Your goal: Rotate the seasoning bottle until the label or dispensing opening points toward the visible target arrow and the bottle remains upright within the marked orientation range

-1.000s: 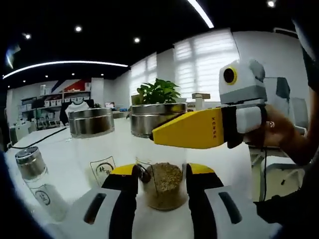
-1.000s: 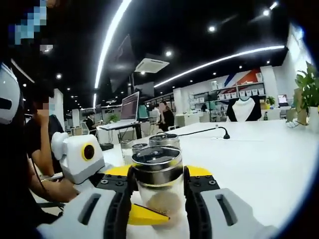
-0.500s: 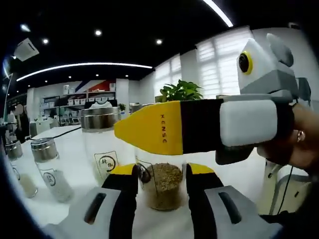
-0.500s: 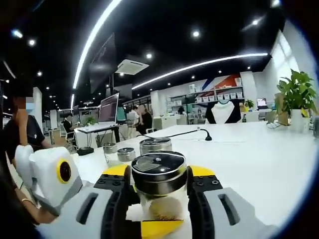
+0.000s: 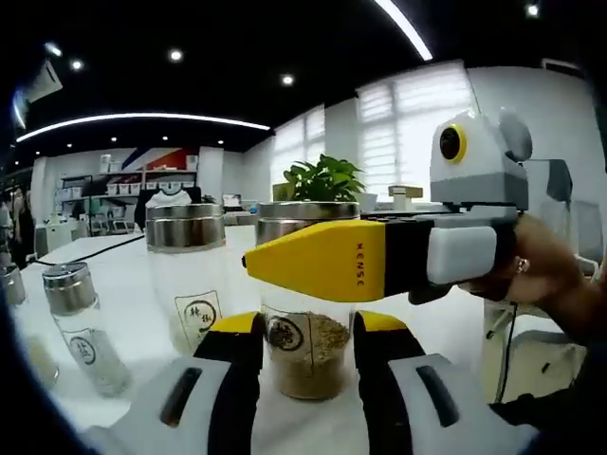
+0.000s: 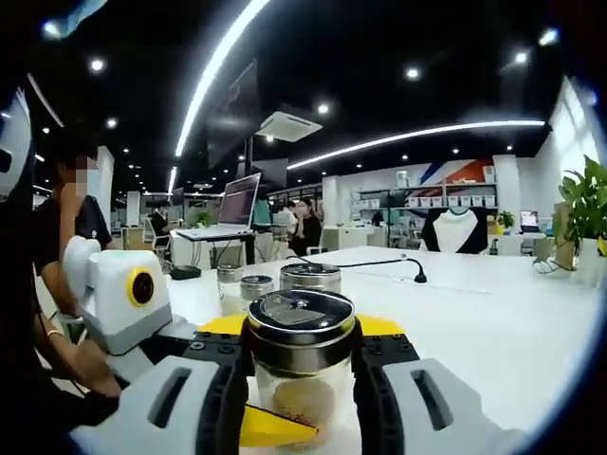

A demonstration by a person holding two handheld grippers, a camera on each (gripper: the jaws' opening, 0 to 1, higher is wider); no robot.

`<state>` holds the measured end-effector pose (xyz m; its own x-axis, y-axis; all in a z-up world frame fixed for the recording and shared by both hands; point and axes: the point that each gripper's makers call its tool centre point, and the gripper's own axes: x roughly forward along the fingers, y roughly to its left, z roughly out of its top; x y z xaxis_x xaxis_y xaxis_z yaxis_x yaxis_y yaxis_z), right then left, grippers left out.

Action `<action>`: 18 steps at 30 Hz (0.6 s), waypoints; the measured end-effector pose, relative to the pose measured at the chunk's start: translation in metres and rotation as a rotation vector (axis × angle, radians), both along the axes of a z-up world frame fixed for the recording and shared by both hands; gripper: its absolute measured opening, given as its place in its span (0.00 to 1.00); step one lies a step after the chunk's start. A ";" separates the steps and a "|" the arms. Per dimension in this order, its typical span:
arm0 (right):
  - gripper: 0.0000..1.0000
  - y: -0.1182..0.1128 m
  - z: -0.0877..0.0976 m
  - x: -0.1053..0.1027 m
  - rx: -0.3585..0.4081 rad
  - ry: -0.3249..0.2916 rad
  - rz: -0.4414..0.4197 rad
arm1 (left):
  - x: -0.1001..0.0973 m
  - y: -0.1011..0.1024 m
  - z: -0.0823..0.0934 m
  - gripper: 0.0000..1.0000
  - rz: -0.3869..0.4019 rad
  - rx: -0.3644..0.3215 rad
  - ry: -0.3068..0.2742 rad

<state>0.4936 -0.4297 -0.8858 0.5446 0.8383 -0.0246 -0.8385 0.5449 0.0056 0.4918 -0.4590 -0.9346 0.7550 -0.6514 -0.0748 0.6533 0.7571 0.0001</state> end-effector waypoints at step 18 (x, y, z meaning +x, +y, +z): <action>0.39 0.000 -0.002 -0.010 -0.069 0.032 0.221 | -0.001 -0.006 0.009 0.42 -0.253 0.121 -0.054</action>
